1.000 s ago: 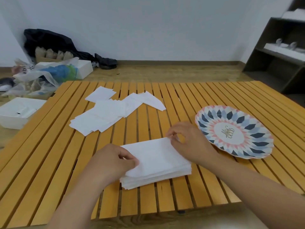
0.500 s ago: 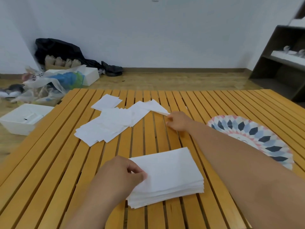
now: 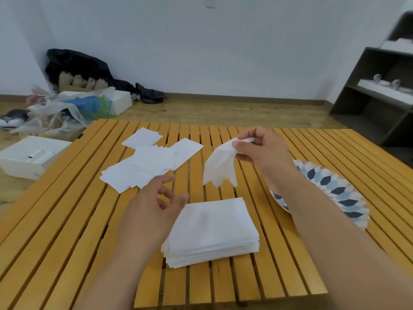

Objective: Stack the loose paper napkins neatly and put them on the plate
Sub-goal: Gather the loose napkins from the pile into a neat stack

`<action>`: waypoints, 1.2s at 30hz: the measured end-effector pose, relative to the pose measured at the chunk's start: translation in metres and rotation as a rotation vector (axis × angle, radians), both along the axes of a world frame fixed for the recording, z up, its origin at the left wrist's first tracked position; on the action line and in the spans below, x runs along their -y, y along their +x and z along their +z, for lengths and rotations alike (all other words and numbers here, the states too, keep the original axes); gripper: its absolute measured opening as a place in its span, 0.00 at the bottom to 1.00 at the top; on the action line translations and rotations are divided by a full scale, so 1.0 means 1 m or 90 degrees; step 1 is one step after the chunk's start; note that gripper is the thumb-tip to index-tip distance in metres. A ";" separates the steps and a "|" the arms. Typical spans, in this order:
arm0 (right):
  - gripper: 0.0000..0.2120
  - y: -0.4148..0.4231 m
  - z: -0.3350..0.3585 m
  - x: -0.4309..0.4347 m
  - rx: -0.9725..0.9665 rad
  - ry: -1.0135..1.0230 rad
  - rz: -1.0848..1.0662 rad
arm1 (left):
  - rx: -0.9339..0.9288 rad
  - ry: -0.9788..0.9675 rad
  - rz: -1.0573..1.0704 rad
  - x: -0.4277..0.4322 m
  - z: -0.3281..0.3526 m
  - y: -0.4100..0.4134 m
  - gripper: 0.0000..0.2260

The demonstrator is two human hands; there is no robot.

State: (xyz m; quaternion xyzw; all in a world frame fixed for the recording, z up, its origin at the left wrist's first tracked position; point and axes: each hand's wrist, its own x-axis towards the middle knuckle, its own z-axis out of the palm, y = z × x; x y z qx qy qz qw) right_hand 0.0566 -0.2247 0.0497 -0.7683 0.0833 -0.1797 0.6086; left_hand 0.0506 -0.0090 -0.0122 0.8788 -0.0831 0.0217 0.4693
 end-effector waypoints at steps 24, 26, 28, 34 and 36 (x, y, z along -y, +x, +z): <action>0.40 -0.074 -0.049 -0.022 -0.229 0.249 0.209 | -0.148 -0.409 -0.019 0.010 0.020 -0.016 0.10; 0.40 -0.074 -0.047 -0.022 -0.220 0.231 0.229 | -0.055 -0.331 -0.019 0.008 0.021 -0.017 0.10; 0.35 -0.074 -0.046 -0.020 -0.213 0.225 0.236 | 0.081 -0.250 -0.028 0.005 0.024 -0.017 0.10; 0.44 -0.072 -0.045 -0.020 -0.198 0.204 0.257 | 0.353 0.001 -0.117 -0.006 0.038 -0.020 0.10; 0.42 -0.072 -0.046 -0.021 -0.191 0.211 0.276 | 0.309 -0.055 -0.133 -0.003 0.045 -0.023 0.10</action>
